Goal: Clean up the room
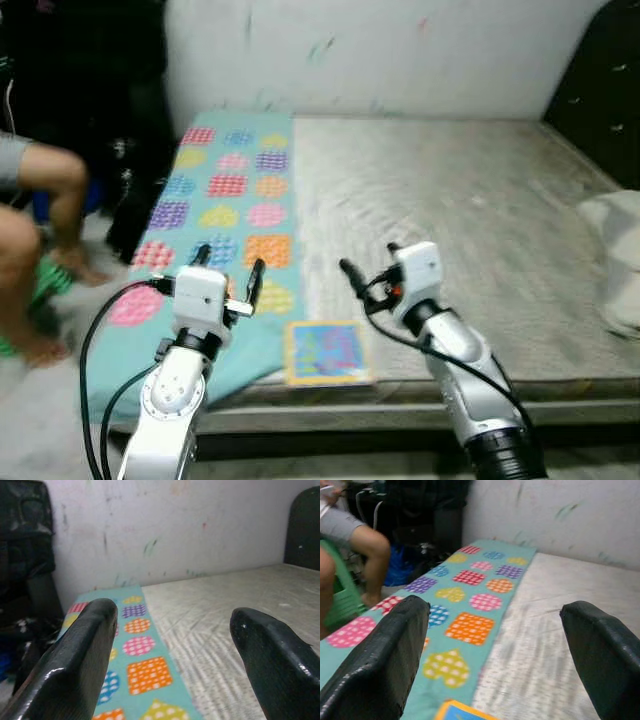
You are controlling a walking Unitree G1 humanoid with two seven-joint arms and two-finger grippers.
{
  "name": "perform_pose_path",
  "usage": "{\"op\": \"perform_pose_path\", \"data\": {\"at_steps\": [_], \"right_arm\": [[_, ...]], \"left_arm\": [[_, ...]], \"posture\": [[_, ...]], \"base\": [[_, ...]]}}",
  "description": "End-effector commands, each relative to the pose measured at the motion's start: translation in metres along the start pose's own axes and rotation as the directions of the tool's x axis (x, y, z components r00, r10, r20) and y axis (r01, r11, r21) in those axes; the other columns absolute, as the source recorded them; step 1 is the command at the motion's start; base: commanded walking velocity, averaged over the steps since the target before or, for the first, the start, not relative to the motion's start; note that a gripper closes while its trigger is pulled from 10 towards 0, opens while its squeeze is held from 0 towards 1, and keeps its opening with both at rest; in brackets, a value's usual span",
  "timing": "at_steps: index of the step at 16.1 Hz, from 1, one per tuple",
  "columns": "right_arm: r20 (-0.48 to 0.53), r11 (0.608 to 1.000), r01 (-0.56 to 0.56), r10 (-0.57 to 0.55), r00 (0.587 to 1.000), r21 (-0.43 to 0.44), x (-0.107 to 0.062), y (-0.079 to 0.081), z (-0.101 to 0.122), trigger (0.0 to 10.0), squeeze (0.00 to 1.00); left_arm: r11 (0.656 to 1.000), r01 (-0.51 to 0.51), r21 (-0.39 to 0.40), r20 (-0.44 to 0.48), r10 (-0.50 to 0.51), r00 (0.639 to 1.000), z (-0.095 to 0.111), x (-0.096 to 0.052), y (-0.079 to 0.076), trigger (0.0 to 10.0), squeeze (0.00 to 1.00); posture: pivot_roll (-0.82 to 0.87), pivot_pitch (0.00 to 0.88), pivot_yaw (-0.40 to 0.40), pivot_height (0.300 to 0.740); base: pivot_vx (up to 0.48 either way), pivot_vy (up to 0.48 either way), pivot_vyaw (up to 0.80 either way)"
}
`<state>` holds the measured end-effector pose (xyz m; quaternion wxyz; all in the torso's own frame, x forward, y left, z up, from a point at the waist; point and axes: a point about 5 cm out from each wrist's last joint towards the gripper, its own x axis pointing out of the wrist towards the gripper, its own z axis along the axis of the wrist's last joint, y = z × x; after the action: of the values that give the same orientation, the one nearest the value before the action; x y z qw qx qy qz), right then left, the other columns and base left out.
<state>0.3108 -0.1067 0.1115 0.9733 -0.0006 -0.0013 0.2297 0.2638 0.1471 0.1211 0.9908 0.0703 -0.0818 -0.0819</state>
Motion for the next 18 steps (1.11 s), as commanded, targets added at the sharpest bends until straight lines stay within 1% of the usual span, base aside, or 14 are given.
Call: {"op": "perform_pose_path", "data": {"at_steps": [1, 3, 4, 7, 9, 11, 18], "right_arm": [[0.017, 1.0, -0.022, 0.022, 1.0, -0.001, 0.0043, 0.0074, 0.0045, 10.0, 0.0], [0.016, 1.0, -0.028, 0.029, 0.999, -0.007, 0.0044, 0.0084, 0.0045, 10.0, 0.0], [0.016, 0.999, -0.031, 0.031, 0.999, -0.009, 0.0043, 0.0086, 0.0047, 10.0, 0.0], [0.012, 0.999, -0.037, 0.038, 0.999, -0.014, 0.004, 0.0095, 0.0037, 10.0, 0.0], [0.012, 0.999, -0.04, 0.041, 0.999, -0.017, 0.0038, 0.0099, 0.0037, 10.0, 0.0], [0.01, 0.999, -0.041, 0.042, 0.999, -0.02, 0.0035, 0.0097, 0.0035, 10.0, 0.0], [0.008, 0.999, -0.041, 0.041, 0.999, -0.024, 0.0044, 0.0096, 0.003, 10.0, 0.0]], "left_arm": [[1.0, -0.018, 0.011, -0.006, 0.018, 1.0, -0.0002, -0.0012, 0.0067, 10.0, 0.0], [1.0, -0.019, 0.009, -0.005, 0.019, 1.0, 0.0001, -0.0013, 0.0067, 10.0, 0.0], [1.0, -0.023, -0.011, -0.003, 0.023, 1.0, -0.0001, -0.0014, 0.0065, 10.0, 0.0], [0.999, -0.023, -0.037, 0.007, 0.023, 1.0, 0.0009, -0.0022, 0.008, 10.0, 0.0], [0.999, 0.008, -0.052, 0.022, -0.006, 1.0, 0.0028, -0.0024, 0.0063, 10.0, 0.0], [0.998, 0.021, -0.055, 0.028, -0.019, 0.999, 0.0032, -0.0027, 0.0042, 10.0, 0.0], [0.998, 0.035, -0.057, 0.03, -0.033, 0.999, 0.0035, -0.0024, 0.004, 10.0, 0.0]], "posture": [[-0.09, 0.001, -0.066, 0.74], [-0.09, 0.004, -0.068, 0.74], [-0.09, 0.006, -0.069, 0.74], [-0.09, 0.006, -0.07, 0.74], [-0.09, 0.008, -0.07, 0.74], [-0.09, 0.009, -0.071, 0.74], [-0.09, 0.009, -0.071, 0.74]], "base": [[0.0, -0.341, 0.0], [0.0, -0.169, 0.0], [0.0, 0.0, 0.0], [0.0, 0.0, 0.0], [0.0, 0.0, 0.0], [0.338, 0.0, 0.0], [0.357, 0.0, 0.0]]}}
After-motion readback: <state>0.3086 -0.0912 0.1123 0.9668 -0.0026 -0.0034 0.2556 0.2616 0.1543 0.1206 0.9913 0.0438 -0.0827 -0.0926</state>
